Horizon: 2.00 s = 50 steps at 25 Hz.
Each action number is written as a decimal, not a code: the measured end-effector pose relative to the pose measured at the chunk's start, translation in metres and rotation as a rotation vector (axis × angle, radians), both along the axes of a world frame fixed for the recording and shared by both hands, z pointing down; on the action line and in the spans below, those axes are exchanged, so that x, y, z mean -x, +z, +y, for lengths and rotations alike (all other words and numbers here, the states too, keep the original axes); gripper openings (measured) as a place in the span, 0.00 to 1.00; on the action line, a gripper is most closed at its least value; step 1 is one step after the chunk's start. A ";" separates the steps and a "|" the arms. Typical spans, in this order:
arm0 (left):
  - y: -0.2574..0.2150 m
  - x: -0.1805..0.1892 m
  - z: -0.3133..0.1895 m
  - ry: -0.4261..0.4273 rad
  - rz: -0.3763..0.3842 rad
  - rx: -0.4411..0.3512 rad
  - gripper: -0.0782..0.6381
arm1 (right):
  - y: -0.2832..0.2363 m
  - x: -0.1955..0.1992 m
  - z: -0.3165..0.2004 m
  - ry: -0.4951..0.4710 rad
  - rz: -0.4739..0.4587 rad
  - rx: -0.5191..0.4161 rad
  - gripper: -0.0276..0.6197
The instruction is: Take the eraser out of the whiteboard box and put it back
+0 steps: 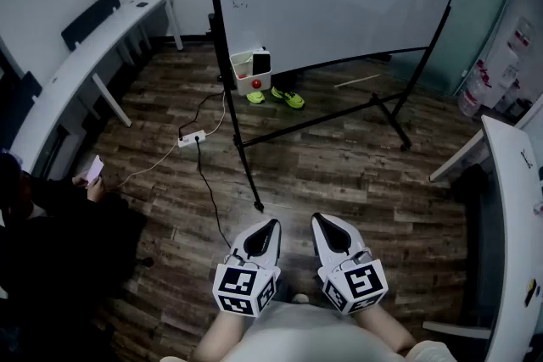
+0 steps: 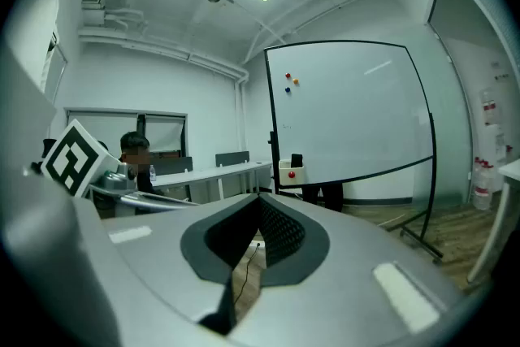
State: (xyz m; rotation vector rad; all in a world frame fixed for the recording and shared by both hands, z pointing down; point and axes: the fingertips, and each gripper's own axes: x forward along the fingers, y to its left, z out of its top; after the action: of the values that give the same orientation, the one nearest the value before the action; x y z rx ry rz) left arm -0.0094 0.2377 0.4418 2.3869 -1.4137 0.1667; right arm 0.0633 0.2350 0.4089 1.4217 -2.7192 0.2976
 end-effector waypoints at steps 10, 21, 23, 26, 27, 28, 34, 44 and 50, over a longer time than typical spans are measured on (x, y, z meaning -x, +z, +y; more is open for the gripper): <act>-0.009 -0.033 0.037 0.005 0.016 -0.062 0.12 | 0.014 -0.030 0.042 -0.004 0.038 0.002 0.05; -0.005 -0.050 0.061 -0.022 0.011 -0.068 0.12 | 0.004 -0.039 0.066 -0.068 -0.022 -0.039 0.05; -0.002 -0.053 0.063 -0.028 0.007 -0.059 0.12 | 0.005 -0.042 0.068 -0.072 -0.022 -0.029 0.05; 0.002 -0.055 0.061 -0.043 0.004 -0.051 0.12 | 0.009 -0.045 0.066 -0.084 -0.021 -0.018 0.05; 0.003 -0.055 0.060 -0.045 0.002 -0.048 0.12 | 0.010 -0.046 0.065 -0.089 -0.019 -0.014 0.05; 0.004 -0.055 0.059 -0.048 -0.002 -0.045 0.12 | 0.012 -0.046 0.063 -0.094 -0.019 -0.009 0.05; 0.000 -0.043 0.038 -0.066 -0.019 -0.043 0.12 | 0.009 -0.040 0.038 -0.108 -0.034 -0.008 0.05; -0.007 -0.027 -0.019 -0.060 -0.023 -0.053 0.12 | 0.004 -0.024 -0.016 -0.122 -0.029 -0.015 0.05; -0.008 -0.014 -0.060 -0.057 -0.025 -0.050 0.12 | 0.000 -0.013 -0.056 -0.109 -0.038 -0.015 0.05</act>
State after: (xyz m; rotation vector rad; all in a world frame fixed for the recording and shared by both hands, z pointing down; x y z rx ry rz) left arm 0.0047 0.1773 0.4339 2.3891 -1.5127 0.1488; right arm 0.0764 0.1786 0.4091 1.2781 -2.8223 0.3019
